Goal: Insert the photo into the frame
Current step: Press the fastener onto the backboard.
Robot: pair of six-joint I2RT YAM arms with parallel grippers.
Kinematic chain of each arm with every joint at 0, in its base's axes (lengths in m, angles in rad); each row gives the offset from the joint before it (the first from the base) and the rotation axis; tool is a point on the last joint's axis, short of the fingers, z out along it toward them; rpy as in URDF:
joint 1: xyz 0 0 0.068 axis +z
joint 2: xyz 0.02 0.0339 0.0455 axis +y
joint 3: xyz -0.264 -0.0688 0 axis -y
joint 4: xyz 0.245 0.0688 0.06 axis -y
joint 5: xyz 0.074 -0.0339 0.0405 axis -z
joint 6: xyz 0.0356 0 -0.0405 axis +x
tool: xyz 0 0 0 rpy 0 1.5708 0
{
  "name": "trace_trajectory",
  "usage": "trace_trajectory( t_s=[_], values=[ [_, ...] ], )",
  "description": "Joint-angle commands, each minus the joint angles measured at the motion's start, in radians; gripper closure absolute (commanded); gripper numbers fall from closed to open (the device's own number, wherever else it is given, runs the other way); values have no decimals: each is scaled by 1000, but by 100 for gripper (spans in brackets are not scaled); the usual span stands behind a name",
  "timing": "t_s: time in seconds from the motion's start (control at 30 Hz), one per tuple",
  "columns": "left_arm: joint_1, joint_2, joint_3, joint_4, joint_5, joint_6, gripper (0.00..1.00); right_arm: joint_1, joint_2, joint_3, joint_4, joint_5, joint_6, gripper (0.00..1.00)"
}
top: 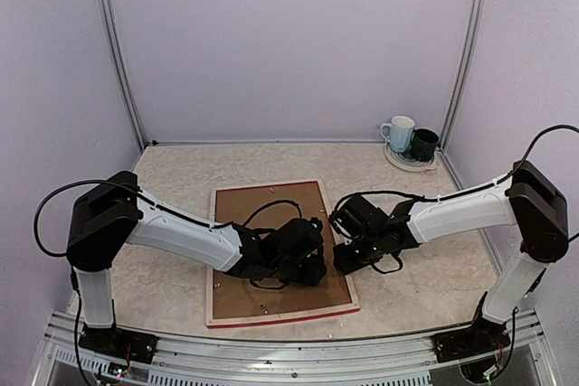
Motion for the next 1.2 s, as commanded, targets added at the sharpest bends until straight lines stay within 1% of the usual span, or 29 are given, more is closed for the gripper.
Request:
trace_trajectory(
  t_s=[0.0, 0.1, 0.3, 0.4, 0.47, 0.53, 0.6, 0.63, 0.67, 0.73, 0.8, 0.97, 1.07, 1.17],
  values=[
    [-12, 24, -22, -24, 21, -9, 66, 7, 70, -37, -25, -12, -10, 68],
    [-12, 27, -22, -25, 24, -8, 66, 7, 57, -40, -28, -1, -8, 73],
    [-12, 33, -21, -24, 24, -8, 66, 7, 30, -47, -37, 34, -1, 79],
    [-12, 33, -22, -20, 24, -10, 66, 7, 18, -53, -24, 30, 1, 83],
    [-12, 34, -23, -20, 25, -11, 66, 7, 10, -56, -11, 17, 1, 84],
    [-12, 37, -23, -20, 27, -11, 66, 7, 3, -48, 0, -29, -12, 81],
    [-12, 34, -25, -20, 24, -12, 66, 7, -14, -29, -4, -62, -23, 69],
    [-13, 32, -25, -20, 24, -10, 66, 7, -30, -15, -13, -61, -24, 61],
    [-12, 29, -25, -21, 22, -9, 66, 7, -49, -1, -26, -52, -26, 55],
    [-12, 23, -23, -22, 19, -7, 66, 4, -91, 33, -65, -19, -34, 49],
    [-12, 15, -19, -23, 15, -6, 66, -4, -127, 66, -101, 2, -47, 47],
    [-12, -4, -17, -13, 20, 1, 66, -26, -152, 105, -169, 18, -85, 45],
    [-15, -11, -19, -4, 27, 5, 66, -35, -145, 87, -161, 12, -88, 45],
    [-21, -12, -20, 8, 35, 8, 66, -40, -125, 56, -129, -2, -81, 48]
  ],
)
